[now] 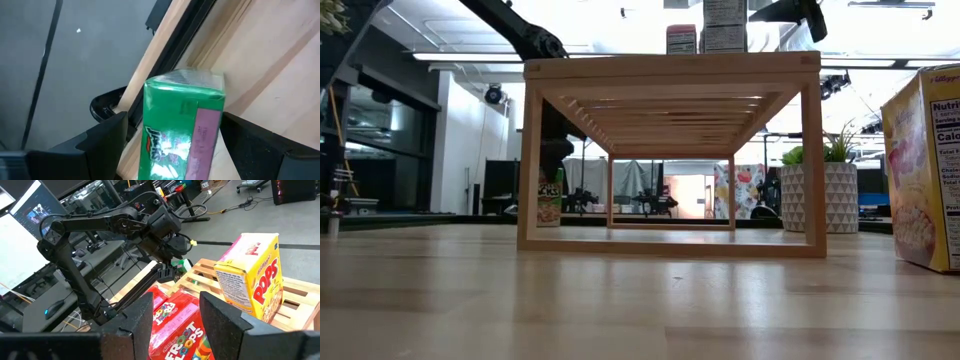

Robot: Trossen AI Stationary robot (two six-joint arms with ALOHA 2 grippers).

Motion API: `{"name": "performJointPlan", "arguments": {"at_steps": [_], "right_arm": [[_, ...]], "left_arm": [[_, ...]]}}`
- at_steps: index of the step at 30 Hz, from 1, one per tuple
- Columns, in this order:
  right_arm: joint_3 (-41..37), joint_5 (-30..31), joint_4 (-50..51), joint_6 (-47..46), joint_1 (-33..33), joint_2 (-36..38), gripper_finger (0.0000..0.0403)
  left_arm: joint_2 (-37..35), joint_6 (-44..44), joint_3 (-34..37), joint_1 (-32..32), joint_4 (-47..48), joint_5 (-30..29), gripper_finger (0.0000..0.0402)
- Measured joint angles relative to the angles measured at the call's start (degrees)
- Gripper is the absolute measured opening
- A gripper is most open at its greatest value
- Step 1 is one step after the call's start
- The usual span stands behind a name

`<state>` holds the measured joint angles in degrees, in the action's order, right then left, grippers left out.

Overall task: Stack cereal on shelf
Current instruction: Put the green cereal box on the shelf aligned with other green cereal box

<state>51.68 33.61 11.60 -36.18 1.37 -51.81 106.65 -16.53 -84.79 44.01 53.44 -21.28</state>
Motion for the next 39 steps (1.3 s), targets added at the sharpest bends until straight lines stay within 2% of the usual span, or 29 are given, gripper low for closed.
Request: {"name": "performJointPlan", "arguments": {"at_steps": [7,15,20,27,33,39], "right_arm": [[0.0,0.0,0.0,-0.02,0.0,0.02,0.0154],[0.0,0.0,0.0,0.02,0.01,0.0,0.0154],[0.0,0.02,0.0,0.09,0.0,0.0,0.0154],[0.0,0.44,0.02,0.11,0.01,0.01,0.0154],[0.0,0.44,0.26,0.11,0.02,0.0,0.0154],[0.0,0.44,0.26,0.02,0.02,0.02,0.0154]], "left_arm": [[0.0,0.91,0.0,0.02,0.03,-1.6,0.0293],[0.0,0.95,0.0,0.02,-0.23,-2.21,0.0219],[-0.01,0.47,0.0,-0.18,-0.24,-4.71,0.0185],[-3.24,-1.63,0.0,-0.7,-0.17,-5.5,0.0184],[-9.92,0.22,-0.31,-0.98,0.34,-5.5,0.0185],[-17.65,5.81,-5.51,-2.8,0.71,0.74,0.0186]]}}
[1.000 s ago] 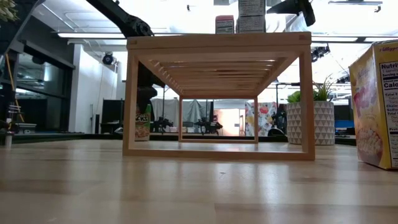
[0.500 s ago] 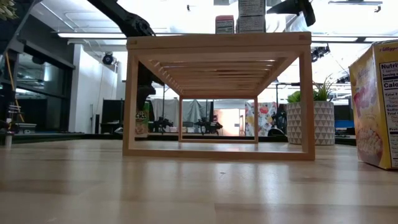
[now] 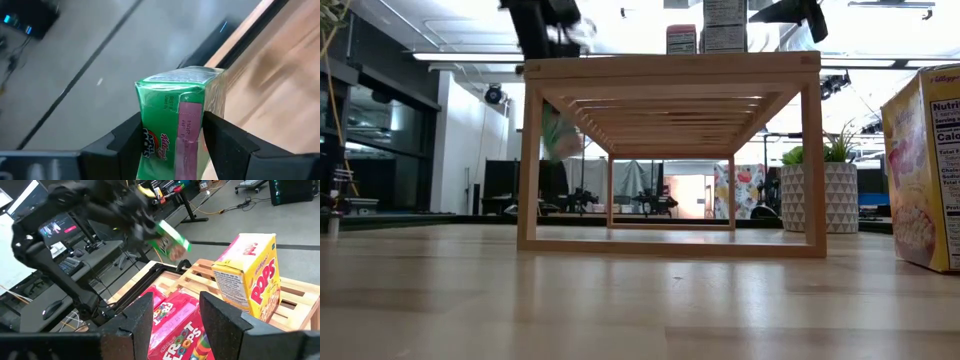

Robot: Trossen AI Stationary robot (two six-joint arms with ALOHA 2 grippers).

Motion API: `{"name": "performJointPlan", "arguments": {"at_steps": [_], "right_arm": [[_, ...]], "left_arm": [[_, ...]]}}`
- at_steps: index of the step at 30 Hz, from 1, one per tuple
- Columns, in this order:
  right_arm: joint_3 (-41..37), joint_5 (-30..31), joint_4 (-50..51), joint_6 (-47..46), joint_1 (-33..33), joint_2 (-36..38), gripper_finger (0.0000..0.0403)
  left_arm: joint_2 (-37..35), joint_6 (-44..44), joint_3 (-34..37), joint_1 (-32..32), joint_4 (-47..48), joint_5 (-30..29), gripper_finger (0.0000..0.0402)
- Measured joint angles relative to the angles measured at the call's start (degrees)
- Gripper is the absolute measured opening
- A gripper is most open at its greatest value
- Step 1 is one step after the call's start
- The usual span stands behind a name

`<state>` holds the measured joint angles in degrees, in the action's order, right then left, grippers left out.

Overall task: Stack cereal on shelf
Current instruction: Put the green cereal box on the shelf aligned with other green cereal box

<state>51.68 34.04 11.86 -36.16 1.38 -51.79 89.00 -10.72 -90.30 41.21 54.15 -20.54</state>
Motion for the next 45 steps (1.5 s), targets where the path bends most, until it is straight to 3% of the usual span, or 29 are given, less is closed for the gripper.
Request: {"name": "performJointPlan", "arguments": {"at_steps": [8,14,19,24,29,36,45], "right_arm": [[0.0,0.0,0.02,0.03,-0.01,-0.02,0.0154],[0.0,-0.55,0.02,0.04,-0.02,-0.01,0.0154],[0.0,-0.59,0.02,0.09,0.0,-0.02,0.0154],[0.0,-0.61,0.02,0.13,0.0,-0.02,0.0154],[0.0,-0.63,1.44,0.35,-0.02,-0.02,0.0154],[0.0,-0.66,3.46,0.15,0.0,-0.01,0.0154],[0.0,-0.66,4.02,0.14,-0.01,-0.02,0.0154]], "left_arm": [[-7.99,2.7,-10.16,-8.68,0.7,7.44,0.0186],[-11.88,2.66,-14.13,-22.38,4.89,16.46,0.0186],[-12.95,-3.02,-14.14,-35.09,9.36,19.5,0.0186],[-10.29,-4.86,-13.61,-45.31,9.79,16.31,0.0186],[-4.6,-12.19,-13.55,-50.65,8.28,8.27,0.0186],[2.87,-19.76,-13.46,-53.01,9.58,-1.11,0.0186],[5.98,-23.27,-13.56,-53.31,8.73,-2.32,0.019]]}}
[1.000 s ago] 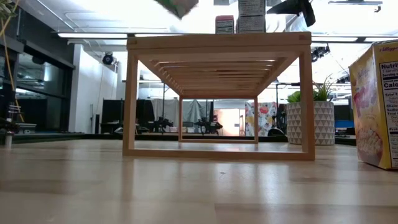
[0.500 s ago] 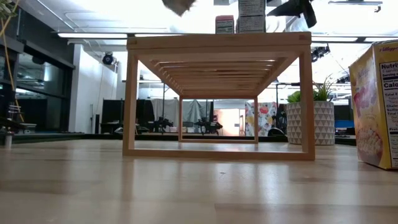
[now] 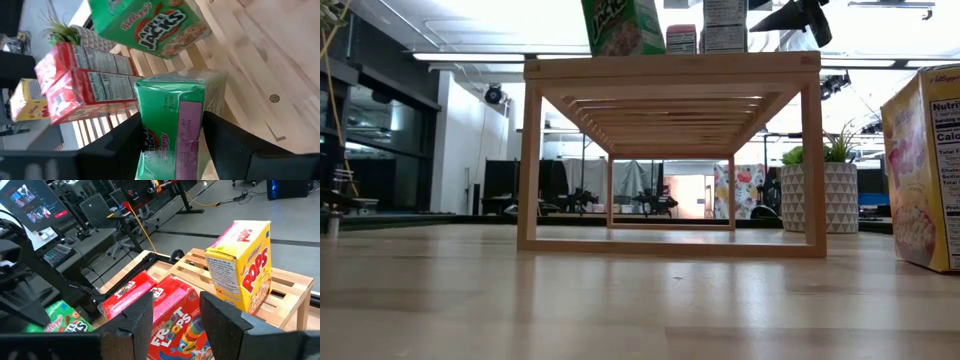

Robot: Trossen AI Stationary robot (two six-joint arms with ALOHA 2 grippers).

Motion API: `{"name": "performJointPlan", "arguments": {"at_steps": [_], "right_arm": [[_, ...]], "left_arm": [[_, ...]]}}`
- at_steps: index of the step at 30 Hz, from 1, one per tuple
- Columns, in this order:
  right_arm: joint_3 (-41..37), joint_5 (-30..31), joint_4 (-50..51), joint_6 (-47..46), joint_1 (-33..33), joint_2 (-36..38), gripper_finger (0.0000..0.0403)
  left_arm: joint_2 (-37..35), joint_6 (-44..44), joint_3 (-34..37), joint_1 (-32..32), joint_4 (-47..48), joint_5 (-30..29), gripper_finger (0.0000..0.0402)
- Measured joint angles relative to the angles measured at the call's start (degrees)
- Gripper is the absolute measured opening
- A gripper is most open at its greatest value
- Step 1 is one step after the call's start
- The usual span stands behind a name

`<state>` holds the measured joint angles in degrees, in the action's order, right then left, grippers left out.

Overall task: Stack cereal on shelf
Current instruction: Put the green cereal box on the shelf aligned with other green cereal box

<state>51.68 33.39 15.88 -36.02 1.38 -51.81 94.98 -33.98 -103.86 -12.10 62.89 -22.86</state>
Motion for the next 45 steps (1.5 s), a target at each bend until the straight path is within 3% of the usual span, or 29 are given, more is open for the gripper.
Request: {"name": "performJointPlan", "arguments": {"at_steps": [13,23,25,28,32,35,40,45], "right_arm": [[0.0,0.0,0.02,-0.03,-0.01,0.0,0.0154],[0.0,0.02,-0.29,-0.03,0.0,0.0,0.0154],[0.0,0.02,-0.28,-0.06,0.0,0.01,0.0154],[0.0,0.02,-0.26,-0.06,-0.01,0.0,0.0154],[0.0,0.16,-0.05,-0.08,0.01,0.0,0.0154],[0.0,0.46,0.11,-0.07,-0.01,0.0,0.0154],[0.0,0.46,0.19,-0.06,0.0,0.0,0.0154],[0.0,0.46,0.54,-0.01,0.01,0.02,0.0154]], "left_arm": [[0.31,0.33,-0.14,0.07,-3.69,2.78,0.0267],[-0.3,1.41,-7.98,0.07,1.4,-0.45,0.0274],[-1.26,4.17,-10.15,0.36,4.75,-1.22,0.0274],[-4.22,15.14,-10.42,2.3,6.93,0.54,0.0271],[-11.23,29.66,-1.91,5.87,6.31,5.92,0.0234],[-17.91,37.97,9.8,5.91,0.93,6.28,0.0169],[-29.69,53.69,32.06,1.33,-21.89,10.04,0.0024],[-33.9,65.0,48.89,-4.41,-43.55,11.71,0.0005]]}}
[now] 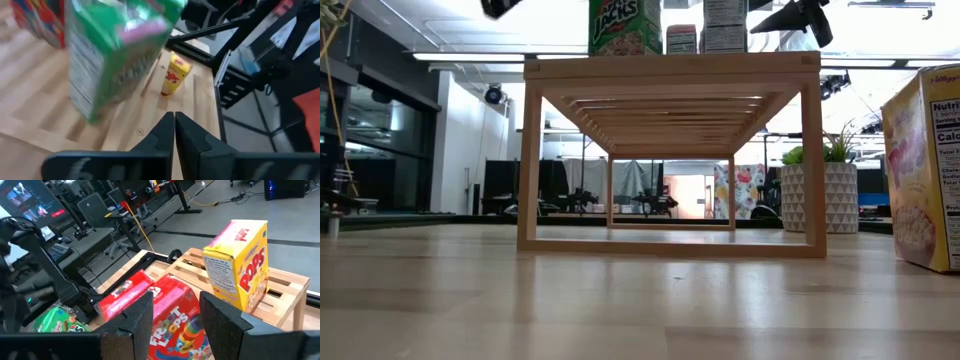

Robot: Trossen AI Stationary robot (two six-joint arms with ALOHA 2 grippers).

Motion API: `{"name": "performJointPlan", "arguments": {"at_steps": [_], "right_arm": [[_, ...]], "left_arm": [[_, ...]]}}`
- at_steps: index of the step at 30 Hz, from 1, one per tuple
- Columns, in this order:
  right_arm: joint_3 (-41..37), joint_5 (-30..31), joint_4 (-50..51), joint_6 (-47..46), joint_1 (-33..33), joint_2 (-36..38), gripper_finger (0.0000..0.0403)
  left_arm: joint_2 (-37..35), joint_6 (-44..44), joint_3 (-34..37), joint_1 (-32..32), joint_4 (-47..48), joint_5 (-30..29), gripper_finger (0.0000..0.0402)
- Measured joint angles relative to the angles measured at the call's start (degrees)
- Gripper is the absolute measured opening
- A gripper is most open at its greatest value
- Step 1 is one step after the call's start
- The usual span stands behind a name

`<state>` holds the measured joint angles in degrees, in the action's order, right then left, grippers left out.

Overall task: Stack cereal on shelf
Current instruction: Put the green cereal box on the shelf aligned with other green cereal box

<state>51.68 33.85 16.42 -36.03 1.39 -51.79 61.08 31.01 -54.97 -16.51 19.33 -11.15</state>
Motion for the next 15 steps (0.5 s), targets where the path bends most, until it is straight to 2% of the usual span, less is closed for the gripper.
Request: {"name": "performJointPlan", "arguments": {"at_steps": [5,11,15], "right_arm": [[0.0,0.75,0.88,0.0,-0.02,0.0,0.0154],[0.0,1.07,1.12,0.0,-0.01,-0.02,0.0154],[0.0,1.07,1.3,0.0,-0.02,-0.02,0.0154]], "left_arm": [[3.64,2.4,6.66,-0.41,-9.65,-2.96,0.0001],[9.58,2.92,6.72,2.66,-15.8,-1.16,0.0],[10.4,2.99,6.8,3.87,-16.02,-1.06,0.0]]}}
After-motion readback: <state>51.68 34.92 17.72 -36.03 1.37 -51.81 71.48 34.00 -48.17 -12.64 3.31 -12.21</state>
